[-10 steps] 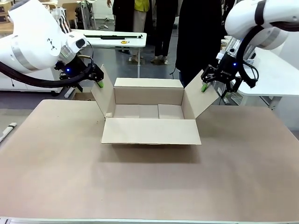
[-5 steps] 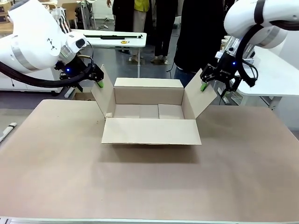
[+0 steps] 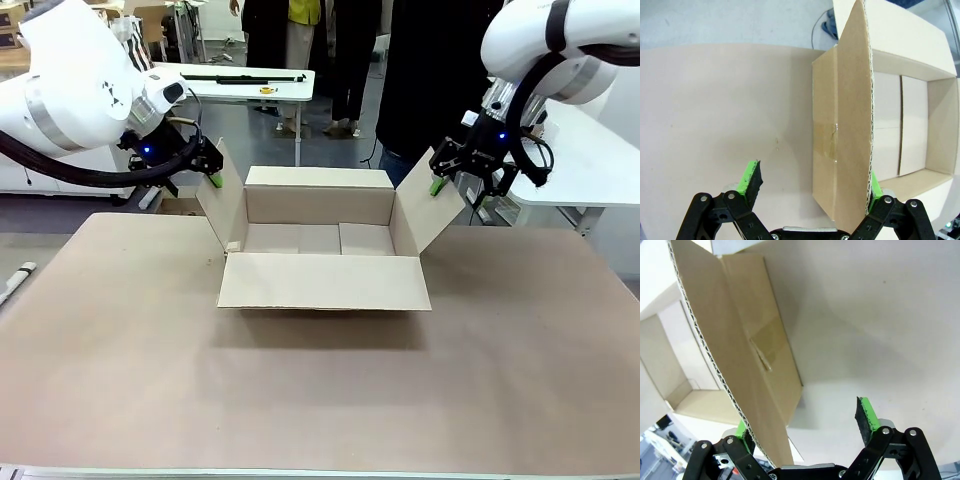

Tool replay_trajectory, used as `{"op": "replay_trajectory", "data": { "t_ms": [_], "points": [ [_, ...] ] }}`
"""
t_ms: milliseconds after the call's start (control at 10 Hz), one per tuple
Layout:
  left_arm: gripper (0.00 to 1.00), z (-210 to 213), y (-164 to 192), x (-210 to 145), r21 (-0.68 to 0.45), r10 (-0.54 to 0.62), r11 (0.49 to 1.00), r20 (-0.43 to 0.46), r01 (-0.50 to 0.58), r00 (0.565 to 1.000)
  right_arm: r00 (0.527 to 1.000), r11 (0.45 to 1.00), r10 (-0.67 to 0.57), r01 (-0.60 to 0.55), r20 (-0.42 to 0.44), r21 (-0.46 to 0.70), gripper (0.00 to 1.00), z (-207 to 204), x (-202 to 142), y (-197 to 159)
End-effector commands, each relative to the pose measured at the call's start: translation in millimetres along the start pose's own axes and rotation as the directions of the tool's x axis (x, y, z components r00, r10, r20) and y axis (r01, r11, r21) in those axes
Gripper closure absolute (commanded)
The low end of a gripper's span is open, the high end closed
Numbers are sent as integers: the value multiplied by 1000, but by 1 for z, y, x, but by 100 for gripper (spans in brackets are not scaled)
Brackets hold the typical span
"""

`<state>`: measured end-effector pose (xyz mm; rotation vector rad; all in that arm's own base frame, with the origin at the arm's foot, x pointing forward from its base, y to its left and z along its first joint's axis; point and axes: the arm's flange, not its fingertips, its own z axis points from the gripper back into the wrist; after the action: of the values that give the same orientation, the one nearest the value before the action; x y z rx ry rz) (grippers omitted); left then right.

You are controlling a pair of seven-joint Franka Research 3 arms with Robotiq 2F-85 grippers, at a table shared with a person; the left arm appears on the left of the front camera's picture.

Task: Pack the gift set into the box.
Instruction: Lift both hands away from the flaps of the Package Box.

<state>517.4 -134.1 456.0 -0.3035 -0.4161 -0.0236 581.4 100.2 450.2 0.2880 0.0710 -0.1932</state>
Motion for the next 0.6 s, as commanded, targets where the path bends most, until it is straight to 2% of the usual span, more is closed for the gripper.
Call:
{"op": "replay_trajectory", "data": {
  "t_ms": [0,500],
  "points": [
    [0,2,0,0,14,9,1000,-1,-9,1000,1000,1000,2,-2,3,-19,0,3,-1,1],
    [0,2,0,0,14,9,1000,-1,-9,1000,1000,1000,2,-2,3,-19,0,3,-1,1]
  ]
}}
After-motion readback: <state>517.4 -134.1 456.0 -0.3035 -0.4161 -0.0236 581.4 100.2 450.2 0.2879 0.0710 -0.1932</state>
